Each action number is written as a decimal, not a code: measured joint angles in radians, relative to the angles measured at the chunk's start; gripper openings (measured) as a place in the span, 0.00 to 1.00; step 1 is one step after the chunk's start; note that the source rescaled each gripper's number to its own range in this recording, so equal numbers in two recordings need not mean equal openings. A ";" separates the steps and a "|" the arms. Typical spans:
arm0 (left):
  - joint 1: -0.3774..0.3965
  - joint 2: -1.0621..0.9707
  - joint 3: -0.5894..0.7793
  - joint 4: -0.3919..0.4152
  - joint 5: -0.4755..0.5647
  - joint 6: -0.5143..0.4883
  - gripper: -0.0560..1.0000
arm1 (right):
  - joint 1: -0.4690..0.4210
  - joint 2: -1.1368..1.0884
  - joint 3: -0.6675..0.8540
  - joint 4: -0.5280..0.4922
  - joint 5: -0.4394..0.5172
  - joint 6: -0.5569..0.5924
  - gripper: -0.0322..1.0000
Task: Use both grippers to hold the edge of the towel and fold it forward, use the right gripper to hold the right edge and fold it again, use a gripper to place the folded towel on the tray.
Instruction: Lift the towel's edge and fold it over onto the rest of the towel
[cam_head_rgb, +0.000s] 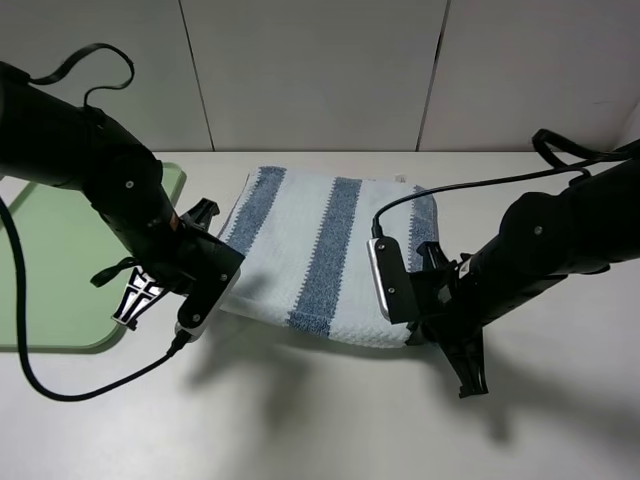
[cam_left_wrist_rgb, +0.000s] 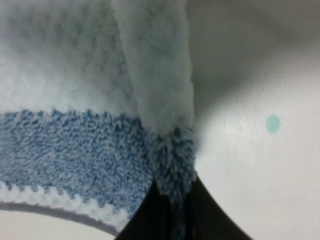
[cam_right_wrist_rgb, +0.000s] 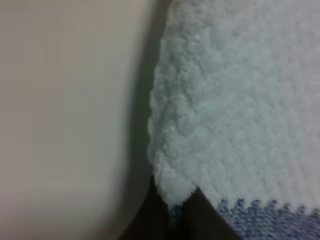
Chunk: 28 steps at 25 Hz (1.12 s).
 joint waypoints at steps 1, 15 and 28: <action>0.000 -0.010 0.000 0.004 0.011 0.000 0.06 | 0.000 -0.014 0.001 0.000 0.005 0.005 0.03; -0.051 -0.134 -0.007 0.109 0.146 -0.117 0.05 | 0.000 -0.222 0.002 -0.071 0.095 0.113 0.03; -0.092 -0.315 -0.007 0.104 0.229 -0.136 0.05 | 0.000 -0.414 0.002 -0.189 0.207 0.259 0.03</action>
